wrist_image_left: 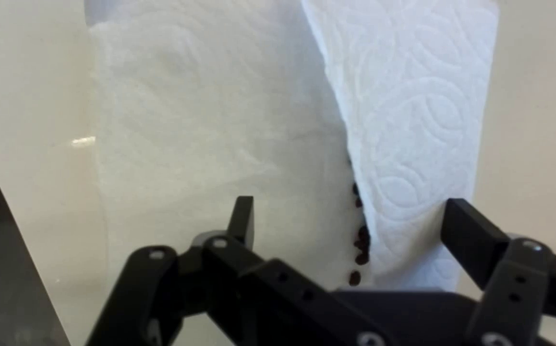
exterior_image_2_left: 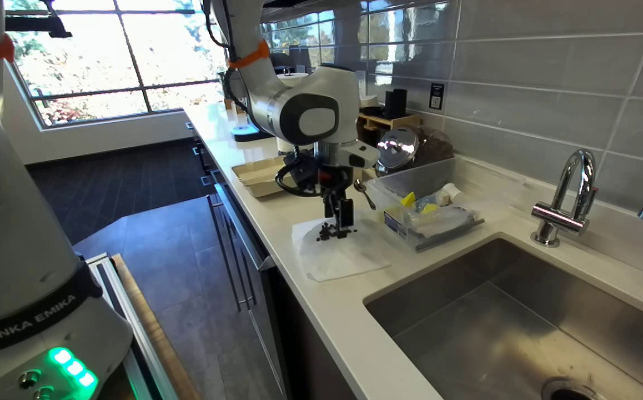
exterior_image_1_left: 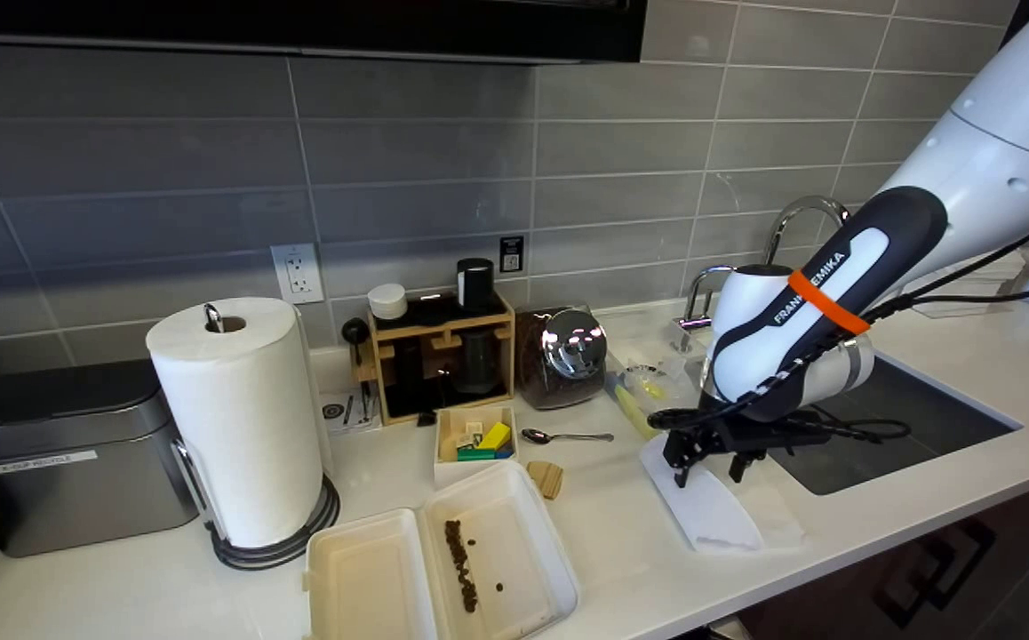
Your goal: Fold the serviette in half
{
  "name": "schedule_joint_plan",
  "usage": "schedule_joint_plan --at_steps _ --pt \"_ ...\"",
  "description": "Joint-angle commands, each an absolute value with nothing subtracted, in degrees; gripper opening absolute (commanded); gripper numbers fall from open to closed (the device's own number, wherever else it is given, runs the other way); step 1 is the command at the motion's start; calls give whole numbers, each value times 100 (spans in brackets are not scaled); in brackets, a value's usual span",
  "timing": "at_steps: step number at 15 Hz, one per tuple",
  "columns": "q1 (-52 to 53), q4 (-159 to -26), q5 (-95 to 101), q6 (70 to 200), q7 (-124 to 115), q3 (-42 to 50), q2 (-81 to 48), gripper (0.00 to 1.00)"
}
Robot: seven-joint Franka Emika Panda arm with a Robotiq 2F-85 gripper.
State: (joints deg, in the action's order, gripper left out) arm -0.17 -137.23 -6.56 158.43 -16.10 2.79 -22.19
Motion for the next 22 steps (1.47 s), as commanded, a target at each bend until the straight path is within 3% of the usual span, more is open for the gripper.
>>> schedule_joint_plan --at_steps 1,12,22 --pt "-7 -13719 -733 15810 -1568 316 -2204 100" --pt "-821 -13631 -1618 15645 -21 -521 -2294 100" --pt "209 -13611 -731 15956 -1029 108 -2446 100"
